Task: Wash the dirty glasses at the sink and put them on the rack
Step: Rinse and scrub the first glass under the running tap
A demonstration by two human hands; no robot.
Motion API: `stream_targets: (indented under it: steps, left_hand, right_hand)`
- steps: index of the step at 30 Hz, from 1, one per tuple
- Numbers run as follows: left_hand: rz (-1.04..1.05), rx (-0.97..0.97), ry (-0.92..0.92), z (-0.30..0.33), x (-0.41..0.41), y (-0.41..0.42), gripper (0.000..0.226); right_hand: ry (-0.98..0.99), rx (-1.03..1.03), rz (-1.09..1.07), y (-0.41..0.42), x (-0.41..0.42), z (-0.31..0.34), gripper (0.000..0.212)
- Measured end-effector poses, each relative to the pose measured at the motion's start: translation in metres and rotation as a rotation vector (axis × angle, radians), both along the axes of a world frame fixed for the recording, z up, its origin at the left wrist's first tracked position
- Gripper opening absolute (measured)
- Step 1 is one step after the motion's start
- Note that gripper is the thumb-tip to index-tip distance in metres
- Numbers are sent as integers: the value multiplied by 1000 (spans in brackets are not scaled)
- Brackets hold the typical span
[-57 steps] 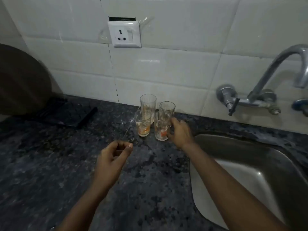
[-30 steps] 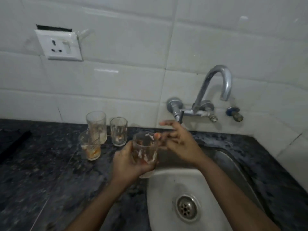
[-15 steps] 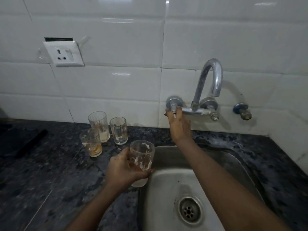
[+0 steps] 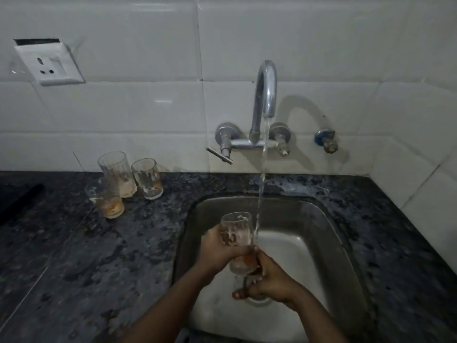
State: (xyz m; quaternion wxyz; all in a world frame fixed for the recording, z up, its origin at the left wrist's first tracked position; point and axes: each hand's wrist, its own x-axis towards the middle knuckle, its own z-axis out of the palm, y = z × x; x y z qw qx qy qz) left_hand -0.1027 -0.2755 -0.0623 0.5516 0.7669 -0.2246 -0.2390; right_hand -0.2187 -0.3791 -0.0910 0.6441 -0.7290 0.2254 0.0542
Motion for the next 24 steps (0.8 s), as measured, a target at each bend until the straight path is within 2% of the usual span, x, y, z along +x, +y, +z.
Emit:
stream_targets:
  steps: [4, 8, 11, 14, 18, 21, 24]
  left_hand:
    - [-65, -41, 148, -16, -30, -20, 44]
    - [-92, -70, 143, -11, -42, -29, 43]
    - [-161, -58, 51, 1, -41, -31, 38]
    - [-61, -133, -74, 8, -31, -30, 36]
    - [8, -150, -319, 13, -6, -28, 17]
    - [-146, -59, -402, 10, 5, -33, 19]
    - [-294, 75, -588, 6, 7, -42, 18]
  right_hand:
    - [-49, -45, -287, -8, -13, -15, 62]
    - [25, -124, -295, -19, -20, -15, 74]
    - [-11, -167, -322, -26, -14, -11, 79]
    - [-47, -233, -344, -31, -3, -4, 76]
    - [-16, -351, -323, -36, 9, -2, 74]
    - [19, -494, -291, -41, 14, -3, 68]
    - [32, -614, -293, -48, 16, -2, 59]
